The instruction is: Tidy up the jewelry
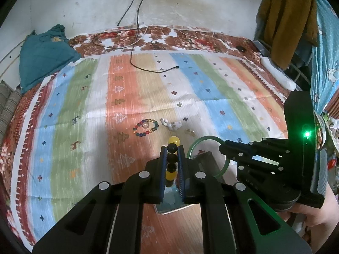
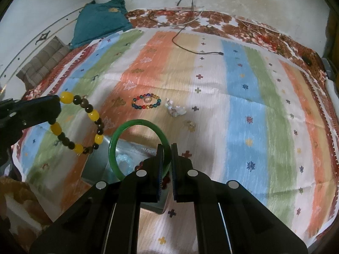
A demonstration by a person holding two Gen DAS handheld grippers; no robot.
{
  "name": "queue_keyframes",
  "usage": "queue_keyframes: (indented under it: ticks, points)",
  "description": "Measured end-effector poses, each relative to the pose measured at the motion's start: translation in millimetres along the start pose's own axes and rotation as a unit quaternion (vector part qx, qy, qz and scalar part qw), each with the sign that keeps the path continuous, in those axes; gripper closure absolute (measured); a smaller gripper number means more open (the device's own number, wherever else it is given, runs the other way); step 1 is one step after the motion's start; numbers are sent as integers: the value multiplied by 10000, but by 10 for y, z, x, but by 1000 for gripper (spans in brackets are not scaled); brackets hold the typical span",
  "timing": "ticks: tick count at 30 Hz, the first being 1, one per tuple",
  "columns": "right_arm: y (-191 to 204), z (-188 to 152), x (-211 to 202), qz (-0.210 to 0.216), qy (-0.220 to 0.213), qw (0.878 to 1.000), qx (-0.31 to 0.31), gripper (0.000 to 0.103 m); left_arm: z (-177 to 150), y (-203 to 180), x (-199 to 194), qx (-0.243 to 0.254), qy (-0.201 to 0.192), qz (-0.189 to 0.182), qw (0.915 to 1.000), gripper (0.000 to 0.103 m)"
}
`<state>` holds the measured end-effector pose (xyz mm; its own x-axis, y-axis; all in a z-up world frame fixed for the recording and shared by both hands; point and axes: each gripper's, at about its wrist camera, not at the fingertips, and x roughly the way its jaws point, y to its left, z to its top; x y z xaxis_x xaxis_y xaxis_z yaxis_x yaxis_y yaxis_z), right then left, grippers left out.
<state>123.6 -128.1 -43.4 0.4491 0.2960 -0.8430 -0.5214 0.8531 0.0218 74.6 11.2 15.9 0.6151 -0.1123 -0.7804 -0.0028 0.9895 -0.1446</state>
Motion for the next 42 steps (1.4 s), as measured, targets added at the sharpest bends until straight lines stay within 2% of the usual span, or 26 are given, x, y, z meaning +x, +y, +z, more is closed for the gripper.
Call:
queue_keyframes:
  ticks: [4,8,10,11,12,14,20,26,33,42]
  points:
    - [40,-51,-26,30,-8,10000,-34,95,-46,-60,-7,40,20,-11,10000,94]
    - [26,-75,3,435,178,9987,182,93,-83,-67,52,20,215,-7,9998,93]
    - [48,-77,1,298,184,9993,133,91,-93,-49,62,-15,238,64,9997,93]
    - [45,-72,-7,192,152,9996,111,87,-91,-32,62,-38,249,85,9996,89]
    - [27,-69,-13,167,132,9997,145,78,-89,-21,62,-55,247,93,9996,85]
    - [-16,-60,-17,152,118,9995,238,72,-78,16,66,-97,238,180,9995,82]
    - [-107,-36,14,99,160,9991,374,65,-54,108,109,-193,269,356,9988,66]
    - [-157,3,89,37,266,9987,438,60,-17,199,210,-283,366,478,9978,60]
    - [-204,69,148,-14,291,9986,435,50,76,290,415,-367,565,699,9953,51]
    - [-255,199,236,-54,292,9986,435,42,137,303,601,-290,730,857,9932,38]
